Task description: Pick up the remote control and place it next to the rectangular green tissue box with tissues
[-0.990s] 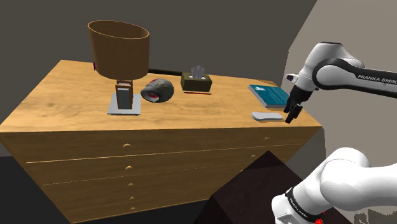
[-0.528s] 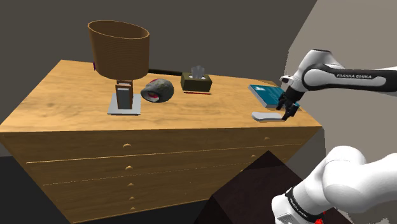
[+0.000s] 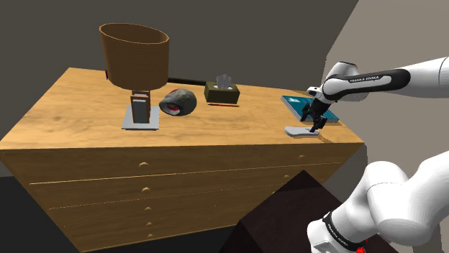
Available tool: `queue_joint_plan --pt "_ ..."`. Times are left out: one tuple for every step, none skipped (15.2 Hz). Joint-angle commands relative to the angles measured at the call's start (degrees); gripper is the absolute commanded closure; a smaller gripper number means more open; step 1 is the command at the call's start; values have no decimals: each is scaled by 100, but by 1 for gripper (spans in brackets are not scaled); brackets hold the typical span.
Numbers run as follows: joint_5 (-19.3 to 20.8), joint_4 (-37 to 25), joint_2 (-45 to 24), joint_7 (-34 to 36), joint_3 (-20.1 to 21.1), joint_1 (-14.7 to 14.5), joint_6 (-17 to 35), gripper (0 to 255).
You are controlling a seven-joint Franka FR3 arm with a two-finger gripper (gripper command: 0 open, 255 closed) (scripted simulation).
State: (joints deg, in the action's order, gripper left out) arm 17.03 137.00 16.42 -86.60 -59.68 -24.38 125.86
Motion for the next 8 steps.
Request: queue_joint_plan --pt "-163 9 -214 -221 -192 -160 207 0" --pt "-217 47 -289 -265 -251 -201 302 0" --pt "-278 85 -367 -314 -313 -246 397 0" --pt "-346 121 -449 -368 -377 -294 493 0" --pt "-423 157 -537 -428 -444 -347 589 0" --pt "-566 210 -687 -537 -555 -437 742 0" --pt "-567 210 -688 -538 -552 -435 742 0" --pt "-568 210 -689 -538 -551 -434 742 0"
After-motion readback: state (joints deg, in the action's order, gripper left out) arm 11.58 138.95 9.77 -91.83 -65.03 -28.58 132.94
